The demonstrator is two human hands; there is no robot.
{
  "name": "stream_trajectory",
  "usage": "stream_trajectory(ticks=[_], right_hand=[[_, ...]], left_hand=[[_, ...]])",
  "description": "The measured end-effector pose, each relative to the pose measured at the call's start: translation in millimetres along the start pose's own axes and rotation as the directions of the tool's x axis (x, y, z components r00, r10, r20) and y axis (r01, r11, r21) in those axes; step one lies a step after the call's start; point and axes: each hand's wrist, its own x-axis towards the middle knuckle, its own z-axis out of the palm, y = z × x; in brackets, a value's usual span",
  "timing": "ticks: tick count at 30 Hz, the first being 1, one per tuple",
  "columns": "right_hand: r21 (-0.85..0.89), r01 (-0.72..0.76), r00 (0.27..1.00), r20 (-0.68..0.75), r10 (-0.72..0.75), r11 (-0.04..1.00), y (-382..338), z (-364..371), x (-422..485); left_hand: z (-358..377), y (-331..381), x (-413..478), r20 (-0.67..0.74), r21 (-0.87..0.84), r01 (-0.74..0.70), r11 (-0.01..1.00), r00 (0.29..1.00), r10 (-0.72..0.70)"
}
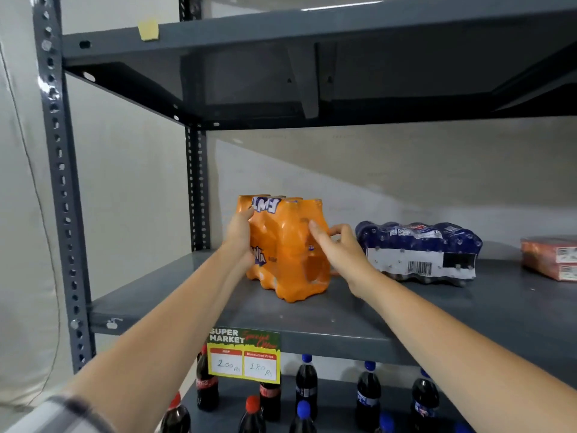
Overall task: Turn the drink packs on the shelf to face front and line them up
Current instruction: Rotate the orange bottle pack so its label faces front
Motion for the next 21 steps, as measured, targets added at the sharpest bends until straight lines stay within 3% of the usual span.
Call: stream_trajectory(ticks=[3, 6, 9, 11, 12, 17, 21], right_hand=[[-0.012, -0.003, 1.000, 0.000, 0.003, 1.000, -7, 2, 0], [0.094, 0.006, 0.997, -0.078, 0.002, 0.996, -17, -6, 20], [0.156, -0.048, 0.995, -0.074, 0.060, 0.987, -22, -10, 51], [0.153, -0.108, 0.994, 0.009, 0.108, 0.982, -24, -4, 67], [0.136, -0.128, 0.991, 0.055, 0.122, 0.982, -26, -1, 72], [0.034, -0.119, 0.960, 0.257, 0.107, 0.992, -26, 19, 97], [0.095, -0.061, 0.969, 0.246, 0.036, 0.994, -23, 24, 100]], left_hand=[[10, 7, -6, 0.115, 0.061, -0.042, 0.997, 0.993, 0.035], [24, 4, -11, 0.120, 0.190, -0.174, 0.966, 0.981, 0.153], [34, -16, -17, 0.098, 0.611, -0.322, 0.723, 0.937, 0.335], [33, -27, -10, 0.102, 0.733, -0.340, 0.589, 0.911, 0.399], [29, -26, -6, 0.119, 0.741, -0.349, 0.573, 0.909, 0.400], [4, -15, 13, 0.349, 0.465, -0.418, 0.780, 0.897, 0.273], [-27, -1, 26, 0.453, 0.320, -0.292, 0.901, 0.882, 0.126]])
